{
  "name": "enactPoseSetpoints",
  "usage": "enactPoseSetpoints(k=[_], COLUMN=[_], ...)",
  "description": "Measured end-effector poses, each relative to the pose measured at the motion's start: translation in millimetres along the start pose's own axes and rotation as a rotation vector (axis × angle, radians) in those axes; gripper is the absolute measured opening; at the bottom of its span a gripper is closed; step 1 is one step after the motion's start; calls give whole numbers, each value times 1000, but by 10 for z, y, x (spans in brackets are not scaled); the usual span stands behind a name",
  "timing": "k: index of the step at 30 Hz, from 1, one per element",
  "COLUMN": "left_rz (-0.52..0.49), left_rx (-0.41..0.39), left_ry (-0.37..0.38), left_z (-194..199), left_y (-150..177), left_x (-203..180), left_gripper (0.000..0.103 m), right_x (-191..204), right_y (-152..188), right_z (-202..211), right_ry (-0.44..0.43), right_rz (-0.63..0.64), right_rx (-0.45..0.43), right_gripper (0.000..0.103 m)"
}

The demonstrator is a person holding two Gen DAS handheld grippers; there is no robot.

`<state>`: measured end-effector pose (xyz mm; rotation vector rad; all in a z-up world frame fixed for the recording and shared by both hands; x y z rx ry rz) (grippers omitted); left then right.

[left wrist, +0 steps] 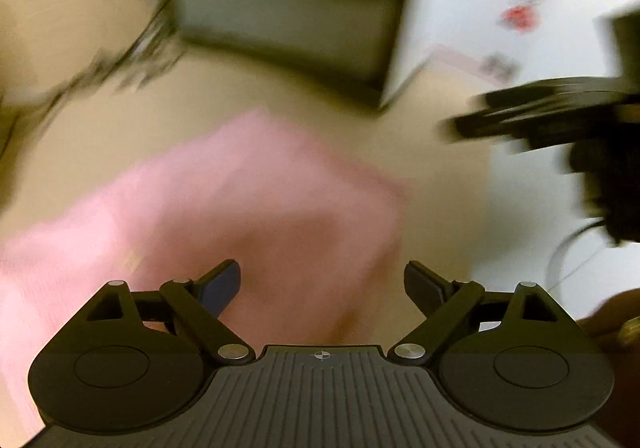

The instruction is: Fold clothes

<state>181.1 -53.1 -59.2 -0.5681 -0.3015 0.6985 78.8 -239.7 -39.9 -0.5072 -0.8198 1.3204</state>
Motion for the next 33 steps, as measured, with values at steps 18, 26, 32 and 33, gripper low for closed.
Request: enactPoseSetpoints(k=[18, 26, 32, 33], left_rz=[-183, 260, 336, 348], left_rx=[-127, -133, -138, -139], left_ry=[-146, -78, -38, -31], left_z=[-208, 13, 27, 30], left_y=[-332, -504, -538, -543], left_x=[-519, 331, 437, 455], left_gripper=[23, 18, 18, 18], right_x=[-88, 183, 362, 411], right_y=[163, 89, -31, -82], right_z=[-249, -695, -820, -784], right_ry=[-172, -203, -228, -229], right_rz=[-200, -155, -78, -35], right_rx=[42, 47, 55, 45], right_gripper=[56, 57, 4, 3])
Point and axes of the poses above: each gripper's, at about its wrist camera, not at the fingertips, and z roughly against the way its jaws point, x to its left, y to its underside, the point moved 1 cm from there along -z, roughly the way its jaws point, and after that the axes turned 12 degrees about -y, right-handed, at the moved point
